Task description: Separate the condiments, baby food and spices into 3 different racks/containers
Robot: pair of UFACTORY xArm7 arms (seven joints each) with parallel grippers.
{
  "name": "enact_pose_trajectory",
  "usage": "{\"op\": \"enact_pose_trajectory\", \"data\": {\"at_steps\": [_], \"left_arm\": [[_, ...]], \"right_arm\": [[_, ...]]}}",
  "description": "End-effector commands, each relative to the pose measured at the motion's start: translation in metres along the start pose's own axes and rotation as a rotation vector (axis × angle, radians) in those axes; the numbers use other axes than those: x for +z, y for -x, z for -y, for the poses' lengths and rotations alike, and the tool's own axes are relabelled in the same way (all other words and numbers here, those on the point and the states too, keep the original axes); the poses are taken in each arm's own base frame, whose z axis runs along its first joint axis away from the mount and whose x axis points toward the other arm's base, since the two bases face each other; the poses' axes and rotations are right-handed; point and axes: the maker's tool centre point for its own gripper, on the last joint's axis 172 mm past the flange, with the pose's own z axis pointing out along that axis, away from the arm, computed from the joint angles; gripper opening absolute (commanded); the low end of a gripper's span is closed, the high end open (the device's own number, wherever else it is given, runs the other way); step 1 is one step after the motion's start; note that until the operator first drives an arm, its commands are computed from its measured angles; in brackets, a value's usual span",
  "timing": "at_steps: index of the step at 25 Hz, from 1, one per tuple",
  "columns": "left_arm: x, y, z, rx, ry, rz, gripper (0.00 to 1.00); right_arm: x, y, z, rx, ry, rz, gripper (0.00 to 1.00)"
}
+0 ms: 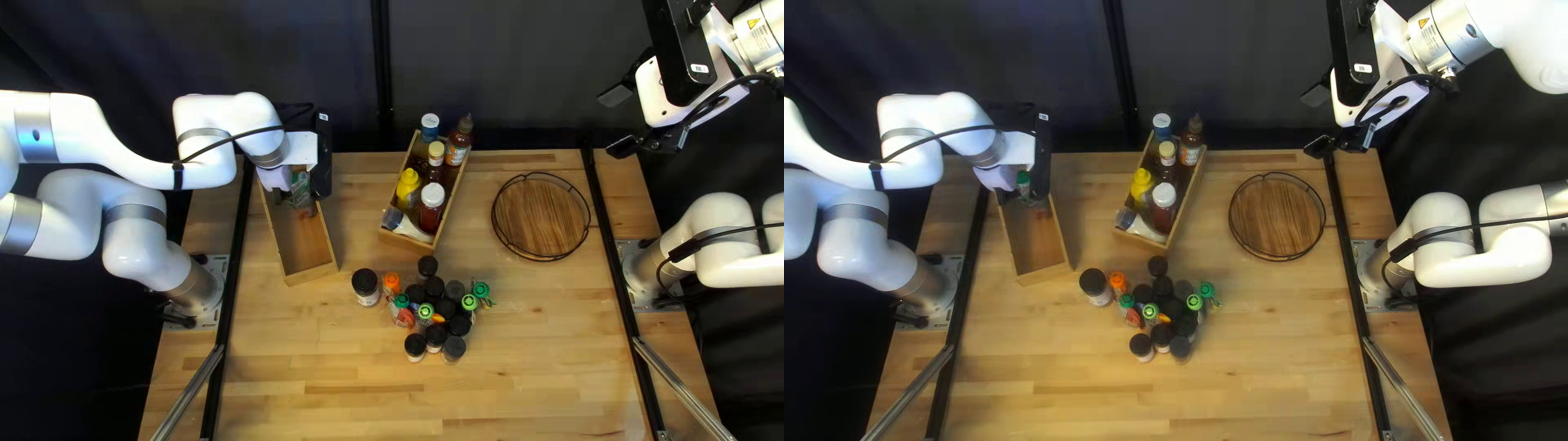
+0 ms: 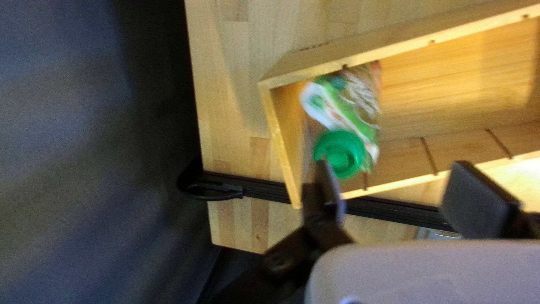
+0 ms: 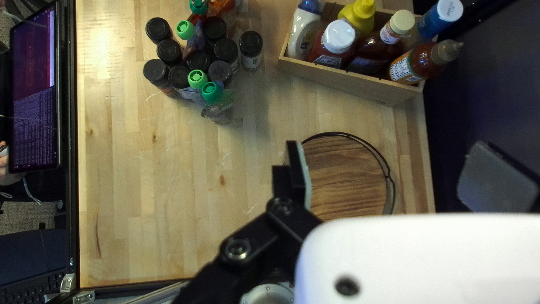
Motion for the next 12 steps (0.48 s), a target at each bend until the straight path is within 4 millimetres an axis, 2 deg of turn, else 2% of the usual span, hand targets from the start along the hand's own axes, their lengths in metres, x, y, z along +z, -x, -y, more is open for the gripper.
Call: {"op": "enact_pose_trajectory", "data": {"at_steps": [1,2,3,4,6,12], "left_arm": [[-0.040,-0.027,-0.051,0.007,0.039,-0.006,1.00],[-0.047,-0.032,-0.061,0.013,0.051,-0.014,1.00],[-0.056,-0.040,-0.080,0.023,0.078,-0.029,1.00],[-0.059,-0.043,-0.086,0.028,0.090,-0.036,1.00],[-0.067,-0.058,-0.115,0.038,0.133,-0.064,1.00],[-0.069,-0.101,-0.175,-0.013,0.198,-0.124,1.00]], "right_arm": [[0.000,0.000,0.000,0.000,0.000,0.000,1.00],[0.000,0.000,0.000,0.000,0.000,0.000,1.00],[0.000,0.000,0.000,0.000,0.000,0.000,1.00],[0.000,0.000,0.000,0.000,0.000,0.000,1.00],[0.000,0.000,0.000,0.000,0.000,0.000,1.00],[0.000,0.000,0.000,0.000,0.000,0.000,1.00]]}}
